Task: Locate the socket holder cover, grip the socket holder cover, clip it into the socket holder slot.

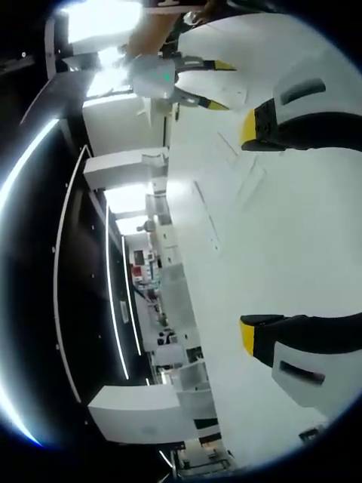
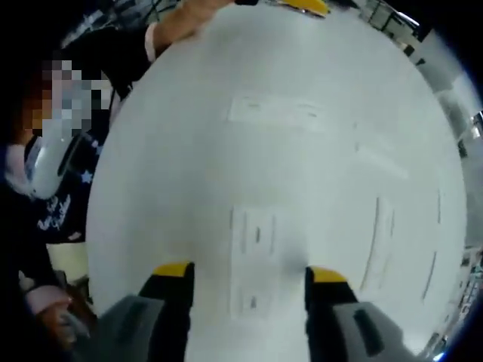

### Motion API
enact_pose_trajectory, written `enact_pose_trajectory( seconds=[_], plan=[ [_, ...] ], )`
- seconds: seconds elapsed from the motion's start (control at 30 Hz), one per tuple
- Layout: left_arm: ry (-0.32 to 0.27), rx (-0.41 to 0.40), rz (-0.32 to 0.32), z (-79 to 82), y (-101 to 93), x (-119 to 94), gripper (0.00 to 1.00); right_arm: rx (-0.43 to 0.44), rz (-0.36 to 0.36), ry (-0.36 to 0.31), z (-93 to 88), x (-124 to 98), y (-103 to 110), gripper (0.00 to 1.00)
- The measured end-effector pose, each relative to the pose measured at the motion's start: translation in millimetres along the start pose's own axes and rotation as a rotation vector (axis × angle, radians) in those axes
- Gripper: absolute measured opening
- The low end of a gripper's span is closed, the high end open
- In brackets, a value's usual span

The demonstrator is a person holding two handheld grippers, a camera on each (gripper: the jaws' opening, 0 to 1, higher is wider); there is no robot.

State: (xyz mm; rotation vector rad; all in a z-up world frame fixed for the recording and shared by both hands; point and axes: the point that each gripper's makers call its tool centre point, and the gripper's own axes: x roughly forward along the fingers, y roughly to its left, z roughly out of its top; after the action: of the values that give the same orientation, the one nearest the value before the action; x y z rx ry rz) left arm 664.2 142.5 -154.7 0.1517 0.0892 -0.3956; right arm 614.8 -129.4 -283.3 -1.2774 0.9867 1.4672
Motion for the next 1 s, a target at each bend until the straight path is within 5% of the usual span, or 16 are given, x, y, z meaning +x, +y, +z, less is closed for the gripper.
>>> enact_pose_trajectory(
  seconds=[0.47,0.77,1.0],
  plan=[
    [0.022,0.004,-0.016,-6.3,-6.4,1.8,0.88,-0.029,0.012,0.003,-0.3,1.0,0.2,0.63],
    [0.019,0.004,-0.021,-5.5,-7.2,0.8,0.88,-0.037,0.012,0.032,0.2,6.9,0.5,0.77],
    [0.011,0.010,-0.026,-3.4,-9.2,0.0,0.87,-0.034,0.012,0.037,-1.7,7.0,2.6,0.77]
  ],
)
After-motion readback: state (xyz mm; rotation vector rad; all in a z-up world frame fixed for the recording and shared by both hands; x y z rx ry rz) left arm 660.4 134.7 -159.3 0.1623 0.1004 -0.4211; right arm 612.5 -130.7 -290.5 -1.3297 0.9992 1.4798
